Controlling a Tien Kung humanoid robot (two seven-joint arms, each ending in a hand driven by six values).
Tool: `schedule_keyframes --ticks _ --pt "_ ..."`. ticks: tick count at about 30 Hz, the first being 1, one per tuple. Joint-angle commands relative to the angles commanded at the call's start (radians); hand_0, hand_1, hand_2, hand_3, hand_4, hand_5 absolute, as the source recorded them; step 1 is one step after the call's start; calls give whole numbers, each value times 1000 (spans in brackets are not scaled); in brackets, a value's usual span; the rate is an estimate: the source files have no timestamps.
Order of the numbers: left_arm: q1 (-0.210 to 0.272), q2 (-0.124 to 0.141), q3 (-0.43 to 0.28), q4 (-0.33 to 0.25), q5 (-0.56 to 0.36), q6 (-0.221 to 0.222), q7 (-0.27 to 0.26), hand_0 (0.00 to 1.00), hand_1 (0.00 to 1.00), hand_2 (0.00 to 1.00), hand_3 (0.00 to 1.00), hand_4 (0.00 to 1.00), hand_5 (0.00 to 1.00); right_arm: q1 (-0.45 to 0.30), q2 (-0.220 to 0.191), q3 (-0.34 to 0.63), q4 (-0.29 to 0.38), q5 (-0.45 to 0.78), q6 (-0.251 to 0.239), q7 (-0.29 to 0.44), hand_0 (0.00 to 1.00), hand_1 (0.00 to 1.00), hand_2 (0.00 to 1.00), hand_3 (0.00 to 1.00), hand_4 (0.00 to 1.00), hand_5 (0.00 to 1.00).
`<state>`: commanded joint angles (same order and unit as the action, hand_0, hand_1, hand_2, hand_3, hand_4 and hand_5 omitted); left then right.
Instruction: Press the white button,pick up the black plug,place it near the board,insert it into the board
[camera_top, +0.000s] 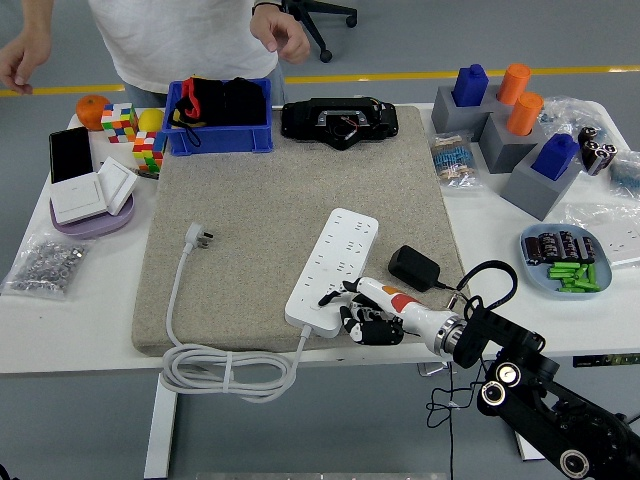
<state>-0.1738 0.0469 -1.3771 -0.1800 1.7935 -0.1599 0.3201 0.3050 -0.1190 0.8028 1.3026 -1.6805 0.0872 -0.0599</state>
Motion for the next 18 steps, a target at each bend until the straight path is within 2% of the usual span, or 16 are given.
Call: schedule_keyframes --ticks 18 --pt "-3 4 4 0 4 -2 0 692 636 612 639 561 203 13 4 -25 -30 -1 0 -2 2 2 51 700 238 2"
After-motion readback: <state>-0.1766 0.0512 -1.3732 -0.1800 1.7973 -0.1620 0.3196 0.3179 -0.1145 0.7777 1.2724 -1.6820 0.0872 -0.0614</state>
